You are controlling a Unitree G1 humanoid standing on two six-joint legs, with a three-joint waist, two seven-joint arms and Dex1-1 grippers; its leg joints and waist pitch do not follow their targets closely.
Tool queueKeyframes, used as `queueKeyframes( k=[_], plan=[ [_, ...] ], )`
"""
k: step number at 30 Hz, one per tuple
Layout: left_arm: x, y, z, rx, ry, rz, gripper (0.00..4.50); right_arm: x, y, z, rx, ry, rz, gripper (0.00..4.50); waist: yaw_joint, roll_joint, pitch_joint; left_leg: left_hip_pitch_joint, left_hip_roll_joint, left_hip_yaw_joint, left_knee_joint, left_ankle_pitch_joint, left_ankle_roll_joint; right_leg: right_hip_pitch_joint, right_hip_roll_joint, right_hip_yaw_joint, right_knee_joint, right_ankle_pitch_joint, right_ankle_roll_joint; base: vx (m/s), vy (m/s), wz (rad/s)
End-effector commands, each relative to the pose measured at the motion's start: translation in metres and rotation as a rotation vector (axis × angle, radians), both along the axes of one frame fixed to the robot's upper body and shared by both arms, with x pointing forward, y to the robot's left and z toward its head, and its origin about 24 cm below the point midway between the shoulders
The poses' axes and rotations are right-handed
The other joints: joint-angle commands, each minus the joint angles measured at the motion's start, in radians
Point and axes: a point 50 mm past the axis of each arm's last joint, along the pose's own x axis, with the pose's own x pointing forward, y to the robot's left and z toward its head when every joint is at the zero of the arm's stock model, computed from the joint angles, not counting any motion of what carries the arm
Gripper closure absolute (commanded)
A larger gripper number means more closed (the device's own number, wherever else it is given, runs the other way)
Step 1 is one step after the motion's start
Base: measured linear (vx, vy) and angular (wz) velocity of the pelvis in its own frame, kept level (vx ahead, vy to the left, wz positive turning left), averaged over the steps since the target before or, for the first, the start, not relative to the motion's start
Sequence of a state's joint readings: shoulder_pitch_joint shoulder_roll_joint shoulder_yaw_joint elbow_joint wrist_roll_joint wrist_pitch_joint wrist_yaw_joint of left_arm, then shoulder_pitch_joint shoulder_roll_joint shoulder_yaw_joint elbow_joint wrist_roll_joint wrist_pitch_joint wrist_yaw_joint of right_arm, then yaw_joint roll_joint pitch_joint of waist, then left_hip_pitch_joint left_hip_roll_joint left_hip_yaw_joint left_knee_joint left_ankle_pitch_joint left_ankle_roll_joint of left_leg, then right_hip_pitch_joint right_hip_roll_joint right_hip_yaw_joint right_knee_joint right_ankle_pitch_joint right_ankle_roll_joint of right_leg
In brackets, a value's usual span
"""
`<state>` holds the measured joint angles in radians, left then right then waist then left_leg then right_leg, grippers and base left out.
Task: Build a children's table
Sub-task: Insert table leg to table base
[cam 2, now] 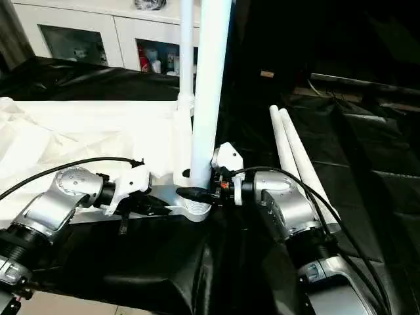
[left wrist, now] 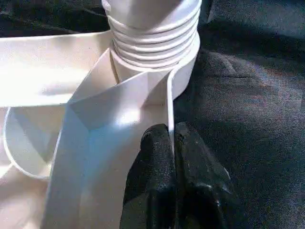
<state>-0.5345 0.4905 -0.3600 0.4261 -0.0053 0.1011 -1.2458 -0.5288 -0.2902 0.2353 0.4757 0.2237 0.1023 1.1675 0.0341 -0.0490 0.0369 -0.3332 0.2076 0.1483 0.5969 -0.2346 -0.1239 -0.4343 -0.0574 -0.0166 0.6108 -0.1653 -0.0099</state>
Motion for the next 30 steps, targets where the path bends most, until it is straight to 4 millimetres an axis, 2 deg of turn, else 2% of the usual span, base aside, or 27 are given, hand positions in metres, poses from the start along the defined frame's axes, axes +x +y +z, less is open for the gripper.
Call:
queueKeyframes(
  k=[1, 5, 8, 9, 12, 14, 15, 16, 18, 20, 22, 26, 30],
  plan=[
    [0.003, -0.009, 0.015, -0.045, -0.077, -0.028, 4.5, -0.016, 0.002, -0.032, -0.087, 0.133, 0.059, 2.61, 0.002, 0.003, -0.05, -0.016, 0.007, 0.02, -0.075, -0.114, 0.052, 0.071, -0.051, 0.026, -0.06, -0.17, -0.236, 0.0, 0.0, 0.0],
    [0.004, -0.012, 0.017, -0.073, -0.07, 0.002, 4.5, -0.007, 0.004, -0.037, -0.084, 0.122, -0.078, 2.61, 0.001, 0.006, -0.049, -0.015, 0.008, 0.021, -0.076, -0.128, 0.042, 0.067, -0.052, 0.027, -0.063, -0.191, -0.234, 0.0, 0.0, 0.0],
    [0.009, -0.014, 0.019, -0.079, -0.079, 0.064, 4.5, 0.006, 0.004, -0.04, -0.095, 0.11, -0.249, 2.61, -0.005, 0.008, -0.045, -0.017, 0.005, 0.018, -0.081, -0.165, 0.017, 0.066, -0.05, 0.026, -0.069, -0.269, -0.209, 0.0, 0.0, 0.0],
    [0.013, -0.017, 0.023, -0.099, -0.088, 0.096, 4.5, 0.012, 0.004, -0.043, -0.114, 0.1, -0.343, 2.61, -0.01, 0.008, -0.044, -0.018, 0.002, 0.015, -0.082, -0.187, -0.001, 0.064, -0.05, 0.026, -0.074, -0.338, -0.185, 0.0, 0.0, 0.0],
    [0.019, -0.027, 0.031, -0.147, -0.094, 0.163, 4.5, 0.019, 0.007, -0.047, -0.15, 0.108, -0.466, 2.61, -0.016, 0.01, -0.043, -0.014, 0.002, 0.013, -0.083, -0.209, -0.014, 0.059, -0.049, 0.025, -0.079, -0.384, -0.168, 0.0, 0.0, 0.0],
    [0.023, -0.038, 0.035, -0.164, -0.092, 0.221, 4.5, 0.022, 0.017, -0.046, -0.12, 0.122, -0.518, 2.61, -0.019, 0.012, -0.044, -0.016, 0.001, 0.014, -0.082, -0.21, -0.009, 0.059, -0.048, 0.027, -0.08, -0.369, -0.169, 0.0, 0.0, 0.0],
    [0.026, -0.045, 0.036, -0.169, -0.09, 0.269, 4.5, 0.023, 0.025, -0.046, -0.101, 0.131, -0.555, 2.61, -0.021, 0.012, -0.047, -0.016, 0.002, 0.016, -0.08, -0.191, -0.009, 0.058, -0.048, 0.028, -0.074, -0.329, -0.182, 0.0, 0.0, 0.0],
    [0.028, -0.05, 0.036, -0.166, -0.086, 0.313, 4.5, 0.025, 0.03, -0.045, -0.092, 0.134, -0.584, 2.61, -0.017, 0.009, -0.045, -0.016, 0.001, 0.016, -0.08, -0.174, -0.008, 0.061, -0.047, 0.026, -0.075, -0.307, -0.19, 0.0, 0.0, 0.0],
    [0.031, -0.055, 0.035, -0.157, -0.08, 0.359, 4.5, 0.026, 0.036, -0.046, -0.084, 0.146, -0.62, 2.61, -0.016, 0.012, -0.048, -0.018, 0.0, 0.017, -0.078, -0.153, -0.006, 0.063, -0.046, 0.026, -0.069, -0.26, -0.204, 0.0, 0.0, 0.0],
    [0.033, -0.067, 0.032, -0.143, -0.07, 0.42, 4.5, 0.029, 0.049, -0.048, -0.07, 0.188, -0.696, 2.61, -0.015, 0.008, -0.049, -0.019, -0.001, 0.017, -0.077, -0.143, 0.001, 0.065, -0.046, 0.025, -0.069, -0.233, -0.211, 0.0, 0.0, 0.0],
    [0.034, -0.071, 0.03, -0.135, -0.068, 0.432, 4.5, 0.029, 0.053, -0.049, -0.065, 0.21, -0.715, 2.61, -0.013, 0.01, -0.05, -0.02, -0.002, 0.017, -0.077, -0.135, 0.006, 0.067, -0.046, 0.024, -0.067, -0.212, -0.213, 0.0, 0.0, 0.0],
    [0.034, -0.077, 0.028, -0.11, -0.076, 0.439, 4.5, 0.028, 0.06, -0.05, -0.075, 0.226, -0.728, 2.61, -0.01, 0.01, -0.049, -0.019, -0.002, 0.017, -0.078, -0.144, 0.014, 0.066, -0.045, 0.023, -0.067, -0.202, -0.21, 0.0, 0.0, 0.0],
    [0.036, -0.076, 0.029, -0.096, -0.077, 0.459, 4.5, 0.029, 0.062, -0.05, -0.083, 0.223, -0.725, 2.61, -0.01, 0.009, -0.045, -0.019, -0.001, 0.016, -0.081, -0.196, 0.013, 0.062, -0.047, 0.024, -0.076, -0.284, -0.189, 0.0, 0.0, 0.0]
  ],
)
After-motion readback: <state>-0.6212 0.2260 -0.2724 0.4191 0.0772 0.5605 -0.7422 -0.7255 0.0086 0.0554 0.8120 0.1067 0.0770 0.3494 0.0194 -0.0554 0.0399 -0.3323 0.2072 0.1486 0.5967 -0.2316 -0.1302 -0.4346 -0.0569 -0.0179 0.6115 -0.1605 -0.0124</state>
